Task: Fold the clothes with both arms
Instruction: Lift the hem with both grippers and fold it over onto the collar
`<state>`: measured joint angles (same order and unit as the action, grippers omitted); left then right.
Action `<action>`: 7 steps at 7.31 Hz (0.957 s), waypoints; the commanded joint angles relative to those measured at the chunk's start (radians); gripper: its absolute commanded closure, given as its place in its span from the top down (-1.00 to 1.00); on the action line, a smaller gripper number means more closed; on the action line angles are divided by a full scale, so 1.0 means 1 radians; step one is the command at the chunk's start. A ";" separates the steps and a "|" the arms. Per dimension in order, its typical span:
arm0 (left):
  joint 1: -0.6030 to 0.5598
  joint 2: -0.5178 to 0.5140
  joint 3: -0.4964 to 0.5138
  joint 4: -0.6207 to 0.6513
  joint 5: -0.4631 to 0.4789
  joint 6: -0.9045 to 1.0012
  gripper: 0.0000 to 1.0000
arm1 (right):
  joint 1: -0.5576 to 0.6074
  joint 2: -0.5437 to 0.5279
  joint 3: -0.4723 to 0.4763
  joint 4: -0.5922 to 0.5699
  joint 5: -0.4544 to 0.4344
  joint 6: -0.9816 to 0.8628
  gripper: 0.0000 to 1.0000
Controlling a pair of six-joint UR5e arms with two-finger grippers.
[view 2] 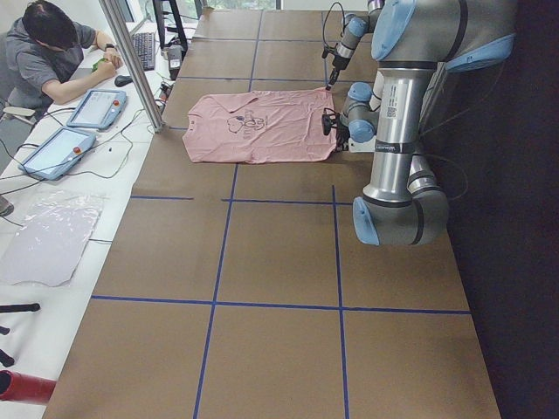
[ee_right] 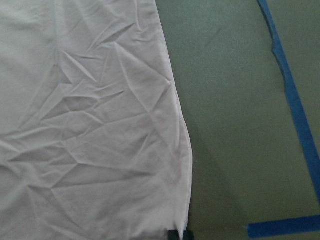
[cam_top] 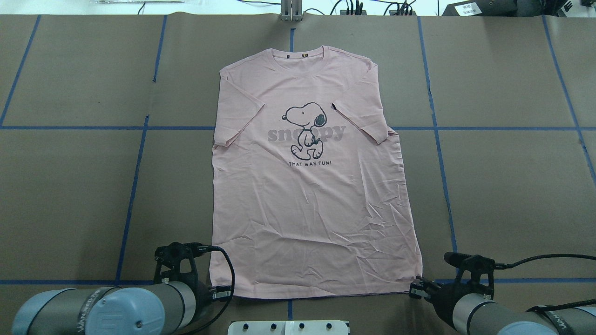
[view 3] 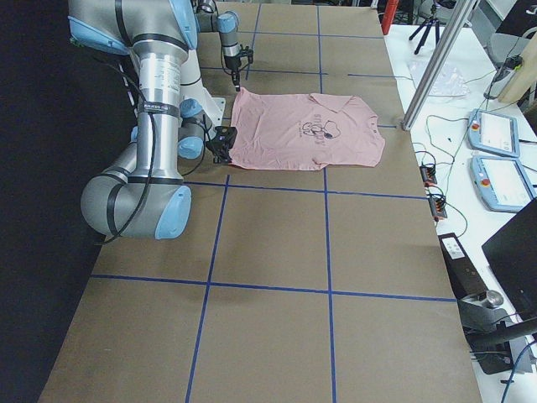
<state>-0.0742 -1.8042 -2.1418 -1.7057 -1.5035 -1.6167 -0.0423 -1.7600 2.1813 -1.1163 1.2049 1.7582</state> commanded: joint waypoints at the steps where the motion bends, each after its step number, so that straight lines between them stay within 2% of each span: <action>1: -0.004 -0.009 -0.253 0.266 -0.083 0.049 -1.00 | -0.008 -0.018 0.241 -0.212 0.010 -0.006 -1.00; 2: -0.024 -0.012 -0.374 0.367 -0.121 0.054 -1.00 | -0.030 -0.013 0.417 -0.370 0.033 -0.006 -1.00; 3: -0.073 -0.018 -0.447 0.423 -0.180 0.055 -1.00 | -0.034 0.025 0.566 -0.530 0.085 -0.006 -1.00; 4: -0.123 -0.056 -0.461 0.455 -0.234 0.057 -1.00 | 0.043 0.133 0.596 -0.650 0.195 -0.006 -1.00; 5: -0.139 -0.082 -0.452 0.468 -0.247 0.113 -1.00 | 0.103 0.213 0.592 -0.736 0.243 -0.040 -1.00; 6: -0.162 -0.089 -0.420 0.466 -0.244 0.198 -1.00 | 0.146 0.291 0.566 -0.791 0.251 -0.113 -1.00; 7: -0.236 -0.118 -0.368 0.466 -0.245 0.262 -1.00 | 0.212 0.389 0.511 -0.845 0.275 -0.173 -1.00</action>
<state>-0.2425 -1.8934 -2.5585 -1.2430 -1.7440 -1.4365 0.0966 -1.4835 2.7391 -1.8859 1.4485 1.6575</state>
